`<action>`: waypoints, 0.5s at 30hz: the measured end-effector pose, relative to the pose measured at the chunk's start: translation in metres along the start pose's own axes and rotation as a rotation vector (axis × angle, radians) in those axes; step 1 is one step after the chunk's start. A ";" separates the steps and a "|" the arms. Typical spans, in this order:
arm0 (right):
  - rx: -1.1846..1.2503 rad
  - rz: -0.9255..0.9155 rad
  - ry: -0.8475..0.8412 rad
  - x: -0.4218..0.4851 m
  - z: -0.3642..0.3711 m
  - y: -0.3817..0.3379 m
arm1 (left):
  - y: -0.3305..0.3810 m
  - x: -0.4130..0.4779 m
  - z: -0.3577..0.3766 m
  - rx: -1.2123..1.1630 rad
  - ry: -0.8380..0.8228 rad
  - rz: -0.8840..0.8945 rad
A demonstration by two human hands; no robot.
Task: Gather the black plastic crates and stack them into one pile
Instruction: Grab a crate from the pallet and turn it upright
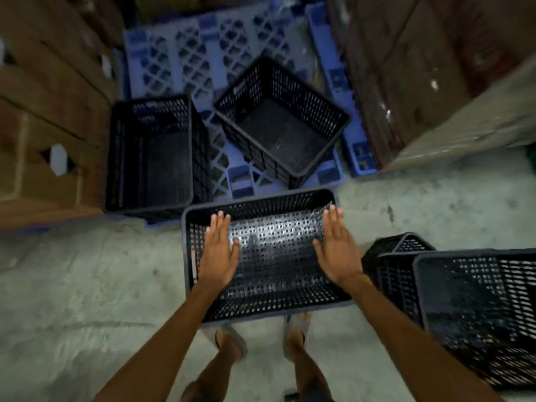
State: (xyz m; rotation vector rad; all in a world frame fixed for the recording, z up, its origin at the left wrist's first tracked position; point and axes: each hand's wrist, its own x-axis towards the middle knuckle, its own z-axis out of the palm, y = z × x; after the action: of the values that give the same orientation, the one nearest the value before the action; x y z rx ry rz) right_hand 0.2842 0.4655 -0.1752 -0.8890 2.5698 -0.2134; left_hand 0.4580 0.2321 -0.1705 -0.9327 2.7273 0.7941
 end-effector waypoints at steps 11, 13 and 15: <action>0.345 0.204 0.167 0.115 -0.057 -0.033 | 0.041 0.215 -0.103 0.091 -0.032 0.240; 0.398 0.277 0.208 0.154 -0.045 -0.033 | 0.029 0.281 -0.104 0.132 -0.052 0.253; 0.429 0.363 0.233 0.202 -0.025 -0.029 | 0.012 0.360 -0.096 0.175 -0.078 0.255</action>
State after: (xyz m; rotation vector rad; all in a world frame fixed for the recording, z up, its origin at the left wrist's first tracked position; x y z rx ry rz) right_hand 0.1455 0.3176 -0.2118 -0.2481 2.6807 -0.7592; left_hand 0.1670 -0.0005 -0.1929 -0.5150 2.8249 0.6020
